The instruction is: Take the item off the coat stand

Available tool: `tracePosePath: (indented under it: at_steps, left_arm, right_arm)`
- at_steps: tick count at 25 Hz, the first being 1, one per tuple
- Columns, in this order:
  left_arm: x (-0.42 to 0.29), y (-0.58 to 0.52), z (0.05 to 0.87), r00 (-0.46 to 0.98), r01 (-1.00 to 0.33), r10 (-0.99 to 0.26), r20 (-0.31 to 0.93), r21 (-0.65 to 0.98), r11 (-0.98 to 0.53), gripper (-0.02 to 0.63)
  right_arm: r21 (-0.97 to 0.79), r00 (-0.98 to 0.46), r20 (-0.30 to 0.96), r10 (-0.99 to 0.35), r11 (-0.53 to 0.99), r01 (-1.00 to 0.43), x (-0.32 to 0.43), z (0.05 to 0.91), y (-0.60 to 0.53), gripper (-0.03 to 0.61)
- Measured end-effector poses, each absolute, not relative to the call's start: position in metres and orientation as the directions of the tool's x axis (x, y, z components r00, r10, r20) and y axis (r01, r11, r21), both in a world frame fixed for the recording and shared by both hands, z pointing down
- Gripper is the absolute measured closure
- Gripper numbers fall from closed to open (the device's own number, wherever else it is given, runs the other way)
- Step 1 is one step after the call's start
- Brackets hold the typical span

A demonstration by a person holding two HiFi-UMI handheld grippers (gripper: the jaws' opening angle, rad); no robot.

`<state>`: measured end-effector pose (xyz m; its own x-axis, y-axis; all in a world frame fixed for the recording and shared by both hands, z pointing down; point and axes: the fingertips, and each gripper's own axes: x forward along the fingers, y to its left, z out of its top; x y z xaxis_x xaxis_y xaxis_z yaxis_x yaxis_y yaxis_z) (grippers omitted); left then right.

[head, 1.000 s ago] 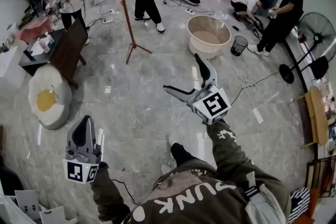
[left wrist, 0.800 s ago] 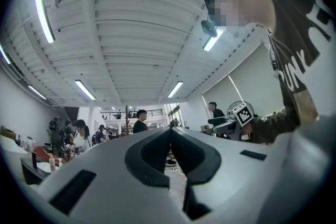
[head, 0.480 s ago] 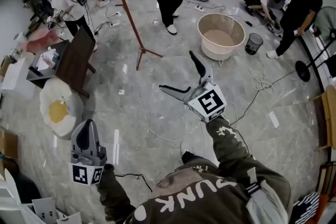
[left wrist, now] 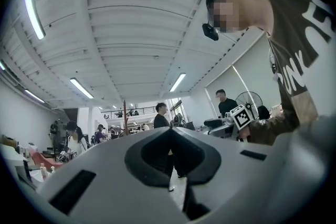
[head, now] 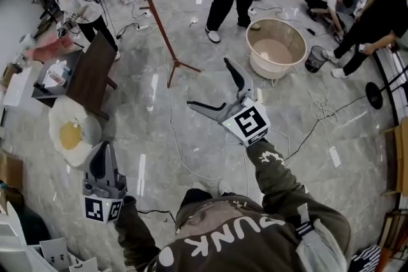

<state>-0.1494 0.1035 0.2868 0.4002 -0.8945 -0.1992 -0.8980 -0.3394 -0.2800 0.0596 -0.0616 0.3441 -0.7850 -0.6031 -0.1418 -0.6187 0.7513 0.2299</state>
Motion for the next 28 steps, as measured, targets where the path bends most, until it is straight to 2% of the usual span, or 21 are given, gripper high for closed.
tracePosePath:
  at_steps: [9,21,28]
  left_arm:
    - [-0.181,0.005,0.304,0.437,-0.887,-0.878,-0.198,-0.261,-0.382,0.609]
    - [-0.297,-0.129,0.311,0.469,-0.877,-0.853,-0.230,-0.232,-0.420,0.609]
    - [-0.336,-0.198,0.311,0.490,-0.867,-0.843,-0.223,-0.226,-0.444,0.609]
  right_arm:
    - [0.230,-0.760,-0.124,-0.638,0.726,-0.648,0.037,0.351,-0.148,-0.015]
    - [0.271,-0.726,-0.095,-0.681,0.684,-0.677,-0.062,0.332,-0.261,-0.016]
    - [0.260,-0.718,-0.086,-0.691,0.680,-0.686,-0.104,0.335,-0.325,-0.015]
